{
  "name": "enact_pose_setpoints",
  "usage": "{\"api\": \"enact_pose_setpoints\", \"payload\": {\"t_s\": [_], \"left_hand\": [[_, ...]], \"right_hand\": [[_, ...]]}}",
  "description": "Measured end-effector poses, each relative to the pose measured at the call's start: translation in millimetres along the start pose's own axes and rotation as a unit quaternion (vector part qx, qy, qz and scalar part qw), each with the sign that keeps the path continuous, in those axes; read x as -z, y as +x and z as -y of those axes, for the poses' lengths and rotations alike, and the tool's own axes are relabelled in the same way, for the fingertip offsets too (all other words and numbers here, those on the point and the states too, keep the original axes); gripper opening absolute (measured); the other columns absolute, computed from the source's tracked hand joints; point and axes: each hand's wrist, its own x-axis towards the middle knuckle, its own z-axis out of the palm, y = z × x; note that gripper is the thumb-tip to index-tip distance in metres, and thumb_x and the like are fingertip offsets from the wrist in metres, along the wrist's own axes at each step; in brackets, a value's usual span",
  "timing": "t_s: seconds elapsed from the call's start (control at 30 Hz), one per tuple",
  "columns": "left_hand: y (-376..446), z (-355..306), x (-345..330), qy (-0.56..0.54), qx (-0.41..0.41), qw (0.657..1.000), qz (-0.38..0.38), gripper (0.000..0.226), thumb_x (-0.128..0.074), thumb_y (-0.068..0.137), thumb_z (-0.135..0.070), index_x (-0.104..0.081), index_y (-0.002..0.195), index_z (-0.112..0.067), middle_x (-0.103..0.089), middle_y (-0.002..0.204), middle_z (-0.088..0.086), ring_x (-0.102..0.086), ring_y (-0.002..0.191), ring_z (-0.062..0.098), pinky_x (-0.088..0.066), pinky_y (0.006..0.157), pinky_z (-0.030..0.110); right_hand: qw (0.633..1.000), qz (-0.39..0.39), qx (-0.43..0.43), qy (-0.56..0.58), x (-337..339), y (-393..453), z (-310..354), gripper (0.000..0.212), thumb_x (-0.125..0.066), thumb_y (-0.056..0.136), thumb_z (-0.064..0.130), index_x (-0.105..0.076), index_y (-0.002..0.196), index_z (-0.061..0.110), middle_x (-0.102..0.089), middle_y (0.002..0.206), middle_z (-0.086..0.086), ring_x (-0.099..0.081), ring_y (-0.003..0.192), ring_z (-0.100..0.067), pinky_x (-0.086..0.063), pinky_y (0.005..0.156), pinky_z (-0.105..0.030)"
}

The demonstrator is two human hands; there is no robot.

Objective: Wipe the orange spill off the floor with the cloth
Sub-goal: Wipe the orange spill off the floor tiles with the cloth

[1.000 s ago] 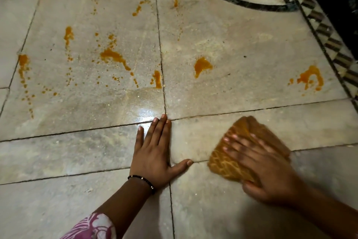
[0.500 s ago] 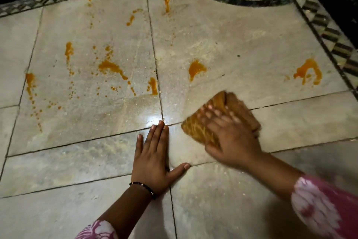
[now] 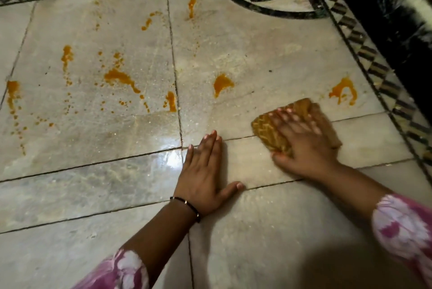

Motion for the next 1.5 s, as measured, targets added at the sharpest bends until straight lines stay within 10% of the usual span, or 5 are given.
{"api": "enact_pose_setpoints", "payload": {"t_s": [0.4,0.67,0.87,1.07,1.5], "left_hand": [[60,9,-16,0.047,-0.07,0.996,0.019,0.082,-0.011,0.084,-0.064,-0.001,0.151,-0.017,0.007,0.156,-0.003,0.006,0.145,0.012,0.011,0.116,0.038],[59,5,-19,0.039,-0.054,0.998,-0.018,0.075,-0.023,0.089,-0.061,-0.018,0.15,-0.017,-0.01,0.157,-0.002,-0.008,0.144,0.012,0.003,0.116,0.036],[60,5,-19,0.038,-0.047,0.998,-0.019,0.074,-0.027,0.089,-0.059,-0.023,0.149,-0.017,-0.017,0.156,-0.001,-0.015,0.144,0.015,0.0,0.117,0.036],[59,2,-21,0.054,-0.049,0.997,-0.025,0.074,-0.025,0.09,-0.057,-0.024,0.149,-0.013,-0.018,0.157,0.004,-0.013,0.144,0.018,-0.001,0.116,0.04],[96,-32,-30,0.041,-0.084,0.996,-0.015,0.082,-0.032,0.087,-0.064,-0.02,0.149,-0.013,-0.016,0.158,0.005,-0.011,0.145,0.019,0.0,0.116,0.043]], "right_hand": [[0.993,-0.059,-0.067,0.075,11,-134,-23,0.05,-0.054,0.079,0.043,-0.053,0.126,0.024,-0.064,0.118,-0.003,-0.051,0.114,-0.017,-0.034,0.106,-0.037],[0.712,-0.116,-0.26,0.642,82,-85,-20,0.028,-0.051,0.076,0.001,-0.075,0.076,0.016,-0.073,0.076,-0.007,-0.07,0.071,-0.017,-0.056,0.062,-0.028],[0.798,-0.221,-0.423,0.369,67,-49,-74,0.032,-0.05,0.094,0.018,-0.056,0.125,0.012,-0.057,0.129,-0.015,-0.055,0.11,-0.024,-0.041,0.091,-0.036],[0.969,-0.031,-0.244,-0.014,-8,-38,8,0.098,-0.028,0.079,0.077,0.009,0.149,0.02,0.015,0.157,-0.007,0.013,0.144,-0.025,0.011,0.113,-0.046],[0.941,-0.125,-0.315,0.003,32,62,-140,0.082,-0.033,0.078,0.061,-0.027,0.147,0.016,-0.028,0.152,-0.015,-0.023,0.14,-0.032,-0.012,0.115,-0.049]]}}
